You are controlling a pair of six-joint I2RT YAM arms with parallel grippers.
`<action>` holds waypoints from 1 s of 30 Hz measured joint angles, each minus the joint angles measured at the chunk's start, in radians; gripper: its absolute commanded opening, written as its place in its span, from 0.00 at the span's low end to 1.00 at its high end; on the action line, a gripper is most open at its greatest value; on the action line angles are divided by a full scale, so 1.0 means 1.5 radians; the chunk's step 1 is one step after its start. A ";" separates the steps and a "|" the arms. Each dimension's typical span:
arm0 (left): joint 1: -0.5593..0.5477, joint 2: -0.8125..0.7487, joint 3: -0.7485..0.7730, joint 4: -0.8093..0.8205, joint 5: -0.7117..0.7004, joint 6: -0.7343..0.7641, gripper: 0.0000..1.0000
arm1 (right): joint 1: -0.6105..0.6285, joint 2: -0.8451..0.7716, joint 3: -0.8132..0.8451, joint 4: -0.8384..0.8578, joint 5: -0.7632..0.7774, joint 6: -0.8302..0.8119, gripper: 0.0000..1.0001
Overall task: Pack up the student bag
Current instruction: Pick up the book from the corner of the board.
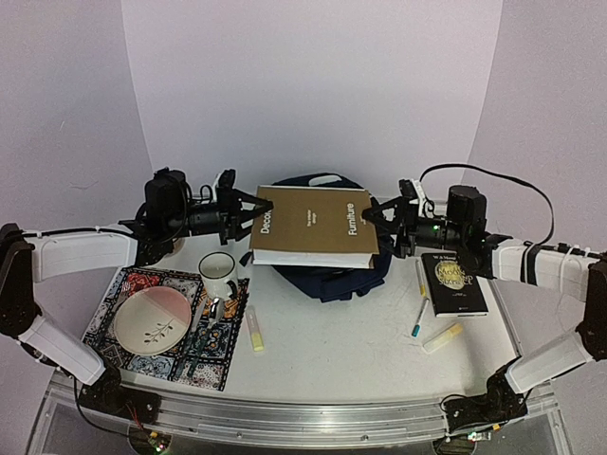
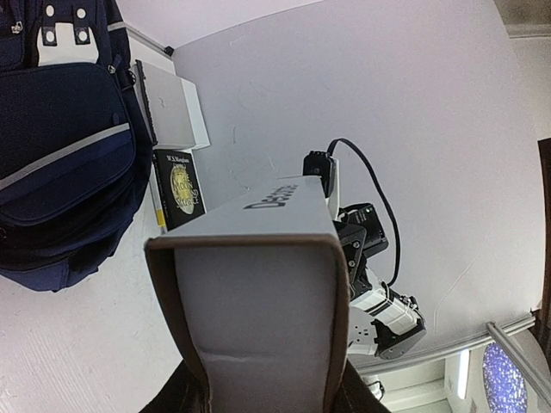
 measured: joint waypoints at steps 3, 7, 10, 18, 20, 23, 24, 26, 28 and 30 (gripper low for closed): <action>0.000 0.006 0.000 0.006 0.006 -0.001 0.00 | -0.002 0.000 0.000 -0.001 -0.010 0.001 0.97; 0.000 0.023 0.013 0.016 0.015 -0.002 0.00 | -0.005 0.000 0.000 0.006 -0.026 0.013 0.95; -0.003 0.041 0.034 0.020 0.021 -0.003 0.00 | -0.009 0.001 0.000 0.029 -0.039 0.032 0.92; -0.009 0.074 0.067 0.045 0.037 -0.009 0.01 | -0.010 0.007 0.001 0.090 -0.073 0.075 0.78; -0.011 0.079 0.070 0.050 0.040 -0.011 0.01 | -0.009 0.007 0.001 0.101 -0.081 0.085 0.73; -0.014 0.089 0.081 0.055 0.042 -0.011 0.01 | -0.009 0.011 0.004 0.120 -0.091 0.101 0.68; -0.015 0.094 0.086 0.057 0.042 -0.011 0.01 | -0.008 0.013 0.006 0.127 -0.095 0.107 0.65; -0.018 0.105 0.097 0.060 0.043 -0.010 0.02 | -0.007 0.019 0.010 0.140 -0.103 0.119 0.60; -0.020 0.116 0.106 0.064 0.044 -0.010 0.03 | -0.005 0.024 0.013 0.149 -0.108 0.127 0.55; -0.021 0.126 0.110 0.069 0.047 -0.010 0.09 | -0.003 0.025 0.014 0.155 -0.113 0.134 0.48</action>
